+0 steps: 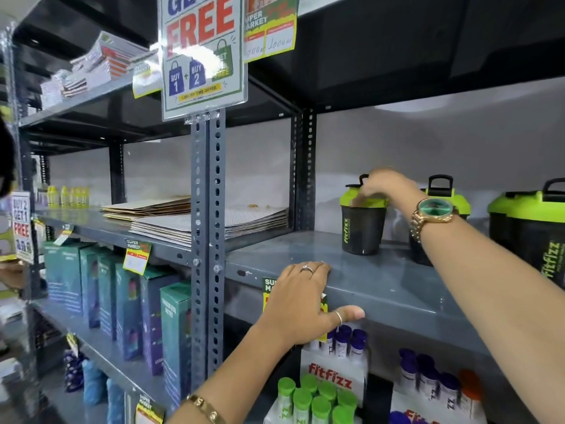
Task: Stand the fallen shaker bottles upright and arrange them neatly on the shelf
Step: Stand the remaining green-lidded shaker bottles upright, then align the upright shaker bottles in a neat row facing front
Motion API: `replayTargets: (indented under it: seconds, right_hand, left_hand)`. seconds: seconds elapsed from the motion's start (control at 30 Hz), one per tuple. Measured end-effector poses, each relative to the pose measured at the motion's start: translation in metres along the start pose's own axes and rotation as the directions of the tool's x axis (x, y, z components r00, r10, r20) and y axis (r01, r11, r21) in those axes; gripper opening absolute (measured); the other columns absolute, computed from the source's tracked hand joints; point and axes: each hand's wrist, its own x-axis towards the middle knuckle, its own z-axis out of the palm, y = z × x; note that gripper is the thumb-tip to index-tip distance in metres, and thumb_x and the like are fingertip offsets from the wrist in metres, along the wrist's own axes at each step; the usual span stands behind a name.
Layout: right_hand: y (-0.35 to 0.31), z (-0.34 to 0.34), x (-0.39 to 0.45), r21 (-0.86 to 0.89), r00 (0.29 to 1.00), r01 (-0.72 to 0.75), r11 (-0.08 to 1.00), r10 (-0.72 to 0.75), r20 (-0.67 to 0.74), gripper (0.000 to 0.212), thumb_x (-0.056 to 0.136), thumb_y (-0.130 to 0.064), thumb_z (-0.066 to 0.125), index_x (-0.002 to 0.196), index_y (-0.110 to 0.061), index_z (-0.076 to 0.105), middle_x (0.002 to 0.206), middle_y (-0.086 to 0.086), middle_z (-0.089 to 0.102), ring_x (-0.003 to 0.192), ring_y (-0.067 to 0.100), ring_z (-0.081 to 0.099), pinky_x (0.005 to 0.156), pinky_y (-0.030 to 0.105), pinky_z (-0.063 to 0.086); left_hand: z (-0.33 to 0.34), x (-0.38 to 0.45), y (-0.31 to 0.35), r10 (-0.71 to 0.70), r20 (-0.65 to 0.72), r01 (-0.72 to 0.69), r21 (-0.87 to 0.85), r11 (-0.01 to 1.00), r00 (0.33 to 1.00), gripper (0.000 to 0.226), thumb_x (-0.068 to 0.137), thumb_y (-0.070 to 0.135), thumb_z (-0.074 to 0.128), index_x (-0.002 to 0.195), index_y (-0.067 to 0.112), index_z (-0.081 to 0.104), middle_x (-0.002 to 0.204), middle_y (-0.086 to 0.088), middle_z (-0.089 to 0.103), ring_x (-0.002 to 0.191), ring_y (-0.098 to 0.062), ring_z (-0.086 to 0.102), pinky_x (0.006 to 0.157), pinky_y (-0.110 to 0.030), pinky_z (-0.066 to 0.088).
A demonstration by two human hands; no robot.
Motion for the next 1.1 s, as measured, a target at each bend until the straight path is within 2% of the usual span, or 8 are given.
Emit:
replayTargets:
  seconds: [0.1, 0.27, 0.47, 0.57, 0.77, 0.9, 0.97, 1.1]
  right_hand:
    - [0.009, -0.005, 0.007, 0.091, 0.989, -0.003, 0.996, -0.011, 0.151, 0.06, 0.084, -0.027, 0.068, 0.131, 0.003, 0.047, 0.141, 0.017, 0.046, 0.122, 0.034, 0.05, 0.103, 0.042, 0.044]
    - [0.016, 0.001, 0.009, 0.178, 0.98, 0.004, 0.984, -0.04, 0.196, 0.077, 0.083, -0.026, 0.069, 0.144, -0.002, 0.027, 0.152, 0.015, 0.03, 0.134, 0.034, 0.037, 0.107, 0.045, 0.039]
    - [0.014, 0.021, 0.011, 0.372, 0.998, 0.062, 0.926, -0.05, -0.042, 0.1, 0.068, -0.033, 0.081, 0.143, -0.012, 0.019, 0.143, 0.018, 0.039, 0.127, 0.036, 0.042, 0.09, 0.043, 0.043]
    - [0.016, 0.034, 0.012, 0.364, 0.996, 0.087, 0.927, -0.069, -0.062, 0.089, 0.068, -0.028, 0.081, 0.136, -0.021, 0.024, 0.134, 0.019, 0.045, 0.117, 0.038, 0.048, 0.084, 0.043, 0.046]
    - [0.018, 0.042, 0.012, 0.388, 0.994, 0.108, 0.915, -0.09, -0.065, 0.08, 0.073, -0.023, 0.078, 0.135, -0.019, 0.026, 0.131, 0.02, 0.047, 0.114, 0.037, 0.05, 0.083, 0.039, 0.044]
    - [0.024, 0.044, 0.005, 0.41, 0.991, 0.133, 0.902, -0.106, -0.088, 0.1, 0.072, -0.027, 0.079, 0.146, -0.024, 0.012, 0.145, 0.019, 0.035, 0.128, 0.037, 0.042, 0.102, 0.039, 0.038]
    - [0.028, 0.042, -0.004, 0.463, 0.98, 0.179, 0.868, -0.114, -0.164, 0.104, 0.069, -0.029, 0.081, 0.147, -0.027, 0.012, 0.148, 0.02, 0.029, 0.131, 0.037, 0.04, 0.105, 0.038, 0.035]
    - [0.04, 0.028, -0.025, 0.416, 0.901, 0.326, 0.849, -0.146, -0.409, 0.081, 0.07, -0.031, 0.079, 0.137, -0.02, 0.034, 0.135, 0.02, 0.049, 0.123, 0.035, 0.049, 0.097, 0.037, 0.04]
  left_hand:
    - [0.001, 0.0, -0.001, 0.006, -0.009, -0.006, 0.01, 1.0, 1.0, 0.087, 0.073, 0.073, 0.043, 0.134, 0.011, 0.035, 0.139, -0.007, 0.045, 0.128, -0.021, 0.036, 0.107, -0.031, 0.019]
    - [0.002, 0.0, 0.0, 0.007, -0.011, -0.007, 0.012, 1.0, 1.0, 0.086, 0.073, 0.073, 0.043, 0.132, 0.01, 0.037, 0.137, -0.008, 0.047, 0.126, -0.022, 0.038, 0.106, -0.031, 0.02]
    - [0.003, -0.001, -0.001, 0.015, -0.023, -0.015, -0.002, 1.0, 1.0, 0.084, 0.073, 0.072, 0.044, 0.129, 0.01, 0.039, 0.135, -0.008, 0.048, 0.125, -0.022, 0.039, 0.105, -0.031, 0.02]
    - [0.004, 0.0, -0.002, 0.017, -0.032, -0.017, -0.002, 1.0, 0.999, 0.085, 0.073, 0.073, 0.044, 0.13, 0.01, 0.039, 0.135, -0.007, 0.049, 0.125, -0.022, 0.039, 0.104, -0.03, 0.02]
    - [0.006, 0.0, -0.005, 0.021, -0.039, -0.021, -0.009, 1.0, 0.999, 0.087, 0.072, 0.074, 0.043, 0.13, 0.01, 0.039, 0.135, -0.007, 0.049, 0.126, -0.022, 0.039, 0.105, -0.03, 0.021]
    - [0.007, 0.0, -0.006, 0.025, -0.054, -0.026, -0.006, 1.0, 0.998, 0.088, 0.07, 0.077, 0.039, 0.128, 0.011, 0.041, 0.133, -0.006, 0.051, 0.123, -0.021, 0.041, 0.104, -0.03, 0.023]
    - [0.006, 0.001, -0.006, 0.022, -0.05, -0.022, -0.008, 1.0, 0.998, 0.088, 0.069, 0.078, 0.038, 0.128, 0.012, 0.041, 0.132, -0.005, 0.051, 0.122, -0.021, 0.041, 0.103, -0.03, 0.023]
    - [0.002, 0.003, -0.001, 0.001, -0.016, -0.002, -0.042, 0.999, 1.0, 0.084, 0.071, 0.075, 0.042, 0.129, 0.013, 0.04, 0.134, -0.005, 0.05, 0.123, -0.022, 0.041, 0.102, -0.031, 0.024]
